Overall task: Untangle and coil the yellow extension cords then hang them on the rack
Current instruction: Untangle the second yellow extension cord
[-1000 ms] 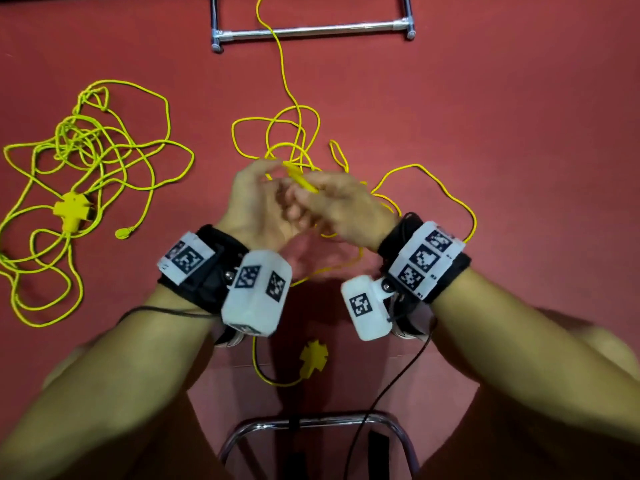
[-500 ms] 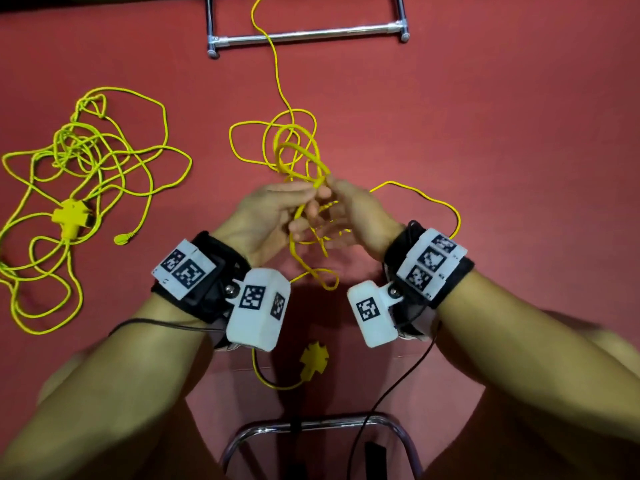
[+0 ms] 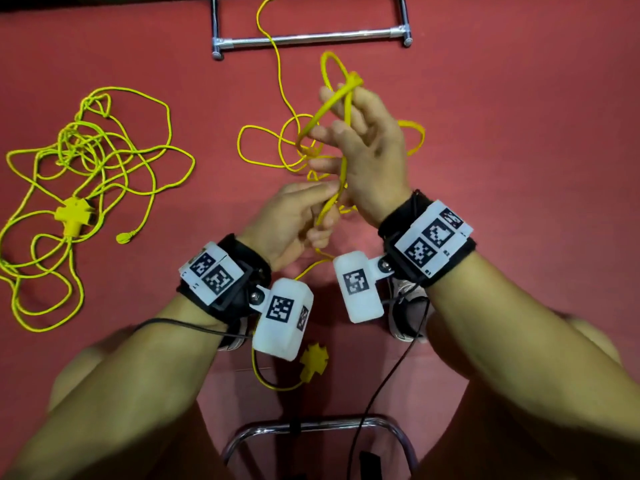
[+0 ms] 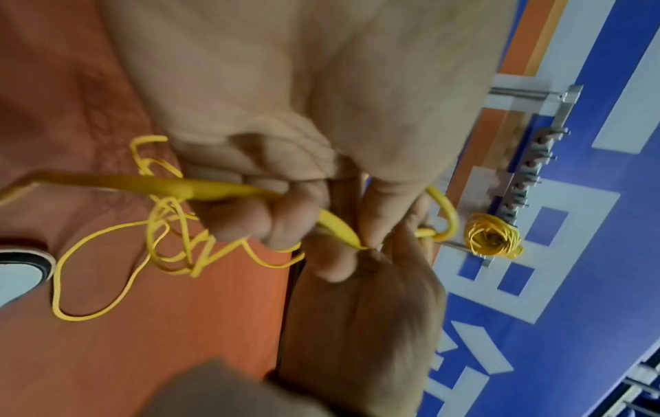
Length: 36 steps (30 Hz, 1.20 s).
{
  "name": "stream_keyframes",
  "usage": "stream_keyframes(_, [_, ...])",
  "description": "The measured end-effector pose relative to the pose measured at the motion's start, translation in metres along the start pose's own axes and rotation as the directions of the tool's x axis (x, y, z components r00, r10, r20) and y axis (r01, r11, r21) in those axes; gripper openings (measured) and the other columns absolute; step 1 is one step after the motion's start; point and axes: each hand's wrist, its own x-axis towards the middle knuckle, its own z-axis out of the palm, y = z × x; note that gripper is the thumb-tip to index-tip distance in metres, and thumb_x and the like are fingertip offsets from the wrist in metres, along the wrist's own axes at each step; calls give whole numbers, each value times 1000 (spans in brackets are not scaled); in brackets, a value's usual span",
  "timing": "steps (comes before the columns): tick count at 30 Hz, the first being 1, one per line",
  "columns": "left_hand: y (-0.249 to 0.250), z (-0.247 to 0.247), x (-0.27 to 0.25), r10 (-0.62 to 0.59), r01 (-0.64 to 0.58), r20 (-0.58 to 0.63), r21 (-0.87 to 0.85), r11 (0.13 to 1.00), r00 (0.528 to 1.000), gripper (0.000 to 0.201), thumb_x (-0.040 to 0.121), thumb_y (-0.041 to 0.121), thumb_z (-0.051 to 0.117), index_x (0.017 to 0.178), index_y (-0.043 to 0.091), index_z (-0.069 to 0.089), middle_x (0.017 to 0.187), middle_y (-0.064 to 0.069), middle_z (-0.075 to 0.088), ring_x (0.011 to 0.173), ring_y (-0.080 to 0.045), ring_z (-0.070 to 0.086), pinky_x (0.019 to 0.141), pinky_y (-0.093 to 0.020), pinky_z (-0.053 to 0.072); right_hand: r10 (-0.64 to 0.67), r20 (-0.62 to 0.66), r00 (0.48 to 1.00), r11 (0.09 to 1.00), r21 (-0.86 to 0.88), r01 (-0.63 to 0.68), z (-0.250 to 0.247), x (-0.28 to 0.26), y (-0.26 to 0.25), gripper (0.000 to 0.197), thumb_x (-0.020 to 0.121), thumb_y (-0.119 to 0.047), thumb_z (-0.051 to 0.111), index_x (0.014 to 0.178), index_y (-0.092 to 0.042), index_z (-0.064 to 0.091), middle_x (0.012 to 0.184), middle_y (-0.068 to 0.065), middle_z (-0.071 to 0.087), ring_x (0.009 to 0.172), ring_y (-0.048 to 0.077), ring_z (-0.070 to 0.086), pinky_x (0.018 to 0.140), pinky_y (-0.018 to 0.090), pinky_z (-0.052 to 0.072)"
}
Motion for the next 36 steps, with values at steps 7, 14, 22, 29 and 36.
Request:
stream_keyframes(7, [8, -27, 12, 0, -41, -252, -156, 987, 968, 29, 91, 14, 54, 116, 27, 50, 82, 3, 67, 69, -14, 65, 64, -31, 55, 248, 268, 931, 772, -635, -23, -11, -13, 22, 18, 94, -12, 52, 81, -18, 62, 65, -4, 62, 57, 2, 55, 57, 29, 48])
stream_keyframes(14, [9, -39, 19, -56, -50, -498, -197, 979, 865, 25, 108, 31, 36, 95, 19, 53, 101, -5, 66, 90, -26, 67, 72, -32, 59, 323, 93, 942, 377, -925, -39, -42, -14, 31, 33, 100, -28, 51, 91, -3, 70, 76, 13, 61, 74, 28, 55, 68, 36, 41])
stream_keyframes(22, [5, -86, 34, -254, 182, -520, -187, 965, 816, 45, 98, 42, 50, 114, 0, 49, 105, -14, 56, 98, -23, 63, 95, -44, 53, -40, -67, 997, 796, -605, -9, -45, 1, 12, 27, 102, -15, 47, 87, -5, 67, 47, -25, 49, 48, -5, 45, 54, 14, 30])
stream_keyframes(29, [8, -37, 27, -307, 245, -199, -285, 927, 931, 33, 94, 35, 49, 89, 7, 66, 71, -2, 70, 61, -14, 67, 64, -27, 57, 319, 454, 832, 887, -452, -93, -10, -43, 31, 15, 92, -3, 50, 89, 10, 56, 66, 7, 49, 49, 0, 44, 49, 16, 36])
stream_keyframes(36, [8, -30, 18, -135, 111, -193, -128, 986, 972, 17, 101, 13, 47, 103, 14, 63, 72, 8, 58, 42, -2, 35, 40, -14, 25, 474, 123, 872, 603, -766, -220, -29, -28, 44, 35, 81, -36, 44, 90, -10, 66, 82, 11, 71, 76, 27, 66, 75, 44, 54])
